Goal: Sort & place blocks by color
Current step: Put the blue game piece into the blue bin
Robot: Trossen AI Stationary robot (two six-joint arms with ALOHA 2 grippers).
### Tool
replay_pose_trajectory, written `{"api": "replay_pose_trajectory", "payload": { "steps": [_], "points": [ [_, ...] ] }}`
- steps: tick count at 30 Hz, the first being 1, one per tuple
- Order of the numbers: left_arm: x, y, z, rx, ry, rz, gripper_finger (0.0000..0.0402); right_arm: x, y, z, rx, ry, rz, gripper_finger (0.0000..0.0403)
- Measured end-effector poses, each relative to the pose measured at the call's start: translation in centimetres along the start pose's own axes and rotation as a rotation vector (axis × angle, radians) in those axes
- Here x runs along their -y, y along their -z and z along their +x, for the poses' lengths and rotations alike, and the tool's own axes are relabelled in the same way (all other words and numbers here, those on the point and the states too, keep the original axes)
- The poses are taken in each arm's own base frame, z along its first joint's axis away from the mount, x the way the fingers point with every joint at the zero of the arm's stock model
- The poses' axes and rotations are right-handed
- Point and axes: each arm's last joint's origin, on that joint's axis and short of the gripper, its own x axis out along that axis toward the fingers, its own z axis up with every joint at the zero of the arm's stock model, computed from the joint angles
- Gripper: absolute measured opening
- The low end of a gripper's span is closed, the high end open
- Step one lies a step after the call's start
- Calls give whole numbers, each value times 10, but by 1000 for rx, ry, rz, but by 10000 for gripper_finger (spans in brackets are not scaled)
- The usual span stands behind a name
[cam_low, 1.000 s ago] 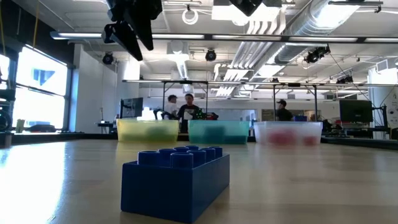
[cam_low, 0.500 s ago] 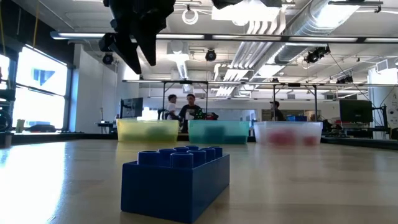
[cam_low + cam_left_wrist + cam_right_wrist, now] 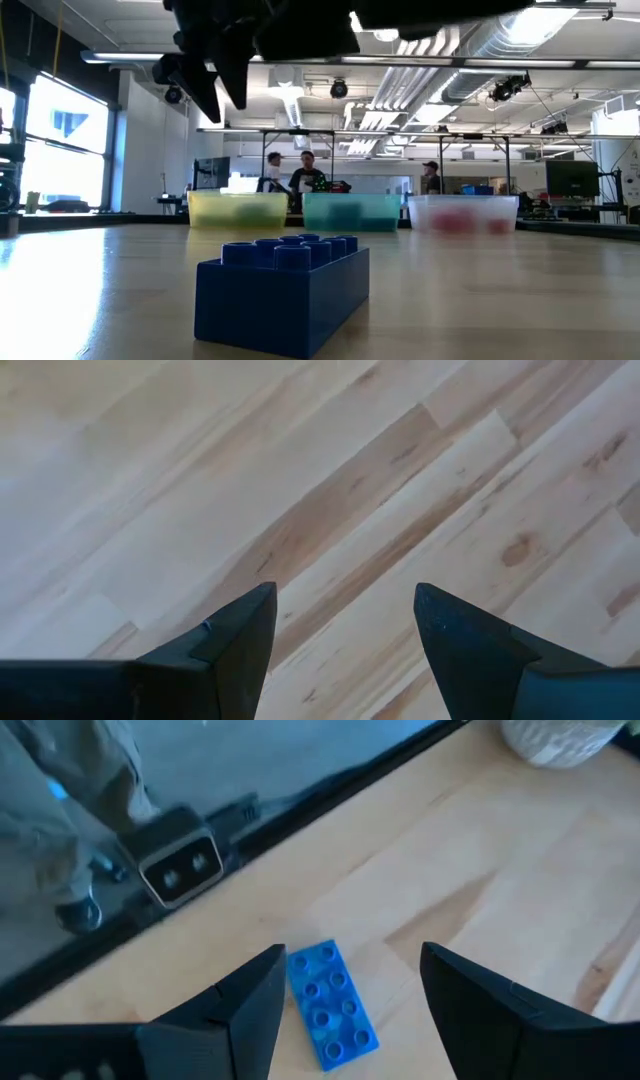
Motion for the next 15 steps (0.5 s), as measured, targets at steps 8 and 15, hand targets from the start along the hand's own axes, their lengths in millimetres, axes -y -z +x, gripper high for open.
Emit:
{"api": "replay_pose_trajectory", "payload": {
  "steps": [8,15],
  "points": [
    [-1,1,0,-16,-11,-21,226,0,17,25,-38,-14,-95,220],
    [-4,3,0,-36,-39,-16,226,-1,30,40,-65,-28,-116,220]
  ]
}}
